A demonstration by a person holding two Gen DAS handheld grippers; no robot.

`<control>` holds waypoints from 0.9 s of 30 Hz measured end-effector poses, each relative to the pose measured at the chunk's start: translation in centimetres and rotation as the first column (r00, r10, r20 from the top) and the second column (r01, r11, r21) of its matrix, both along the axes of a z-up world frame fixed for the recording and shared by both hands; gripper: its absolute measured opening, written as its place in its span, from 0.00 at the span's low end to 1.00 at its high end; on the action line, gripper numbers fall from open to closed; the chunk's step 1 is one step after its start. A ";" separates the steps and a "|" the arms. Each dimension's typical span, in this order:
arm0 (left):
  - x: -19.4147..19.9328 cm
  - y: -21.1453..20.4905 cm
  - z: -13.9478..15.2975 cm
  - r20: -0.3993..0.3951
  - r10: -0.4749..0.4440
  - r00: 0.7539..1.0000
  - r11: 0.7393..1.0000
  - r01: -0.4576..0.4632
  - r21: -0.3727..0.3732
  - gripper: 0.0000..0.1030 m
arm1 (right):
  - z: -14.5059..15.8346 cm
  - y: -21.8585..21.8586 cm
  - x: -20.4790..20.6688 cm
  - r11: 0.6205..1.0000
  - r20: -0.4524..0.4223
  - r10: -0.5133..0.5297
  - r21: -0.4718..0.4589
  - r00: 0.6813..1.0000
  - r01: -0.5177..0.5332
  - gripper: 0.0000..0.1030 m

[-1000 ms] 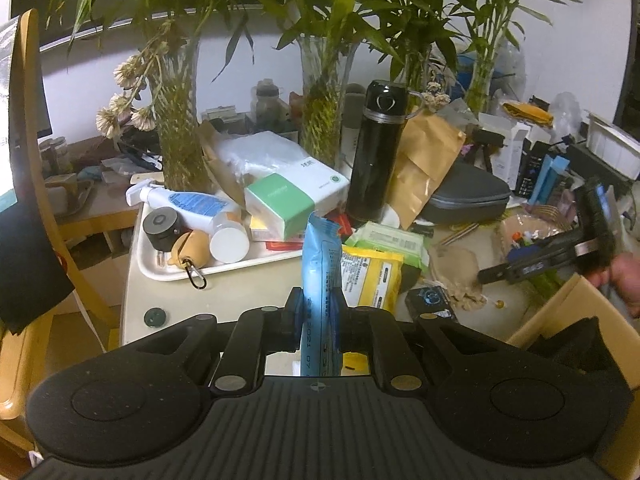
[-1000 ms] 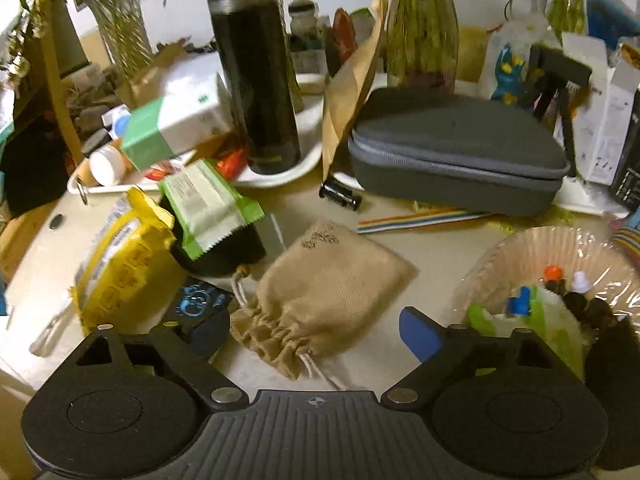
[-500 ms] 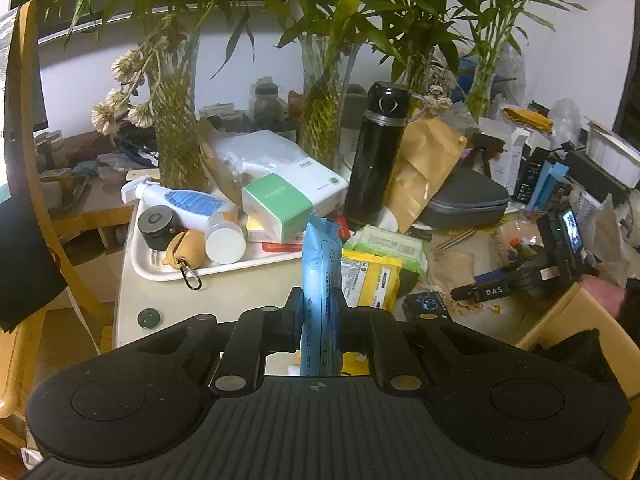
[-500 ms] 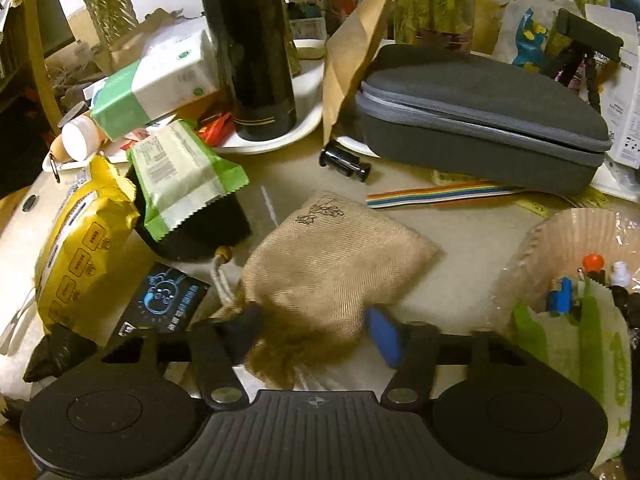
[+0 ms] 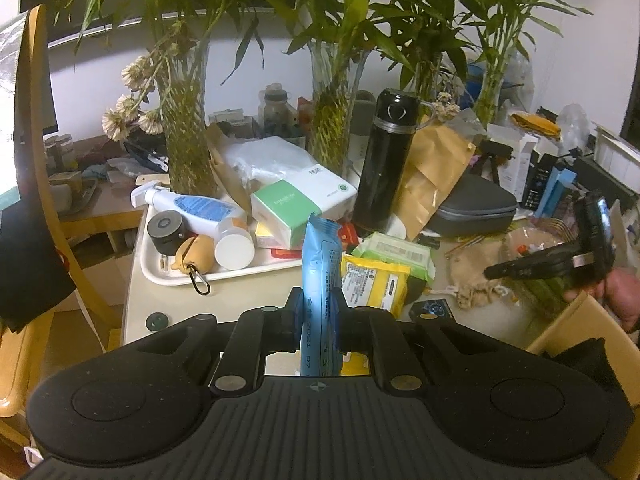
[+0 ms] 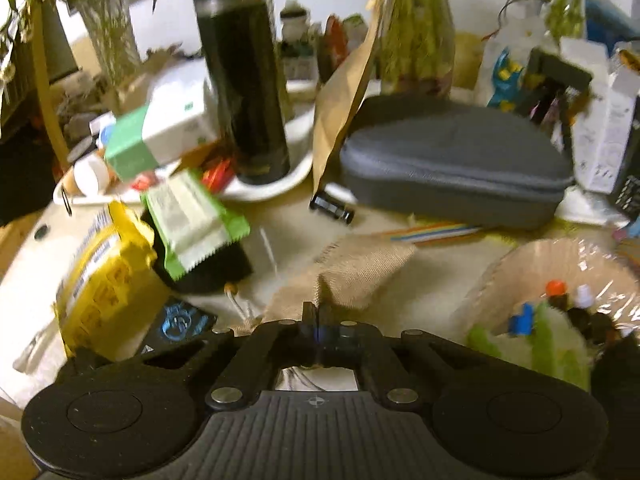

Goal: Organize soft objects
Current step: 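Grasp and lift the burlap pouch with the right gripper while the left holds the blue packet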

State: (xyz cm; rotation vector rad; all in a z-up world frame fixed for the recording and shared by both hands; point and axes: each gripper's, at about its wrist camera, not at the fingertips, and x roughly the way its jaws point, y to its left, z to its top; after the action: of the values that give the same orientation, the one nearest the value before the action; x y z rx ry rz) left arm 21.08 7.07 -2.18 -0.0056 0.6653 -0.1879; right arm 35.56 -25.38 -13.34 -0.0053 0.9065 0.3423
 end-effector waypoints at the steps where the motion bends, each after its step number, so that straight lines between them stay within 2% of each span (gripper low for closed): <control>1: 0.0 0.0 0.1 0.003 0.002 1.000 1.000 -0.002 -0.001 0.13 | 0.5 -0.2 -0.1 1.000 0.010 -0.005 0.003 1.000 0.005 0.02; 18: -0.9 0.6 1.3 0.051 0.051 0.997 0.999 -0.051 0.001 0.13 | 9.3 -2.8 -4.7 0.995 0.201 -0.038 0.100 0.979 0.018 0.02; 27: -3.5 0.4 3.9 0.140 0.062 0.988 0.998 -0.060 -0.016 0.13 | 12.4 -3.0 -8.6 0.991 0.279 -0.025 0.135 0.960 -0.014 0.02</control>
State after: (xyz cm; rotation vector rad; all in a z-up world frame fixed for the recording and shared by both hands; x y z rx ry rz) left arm 17.57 7.42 1.75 -0.0236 0.5227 -0.1320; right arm 26.99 -28.37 -0.98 0.0726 0.6008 0.3869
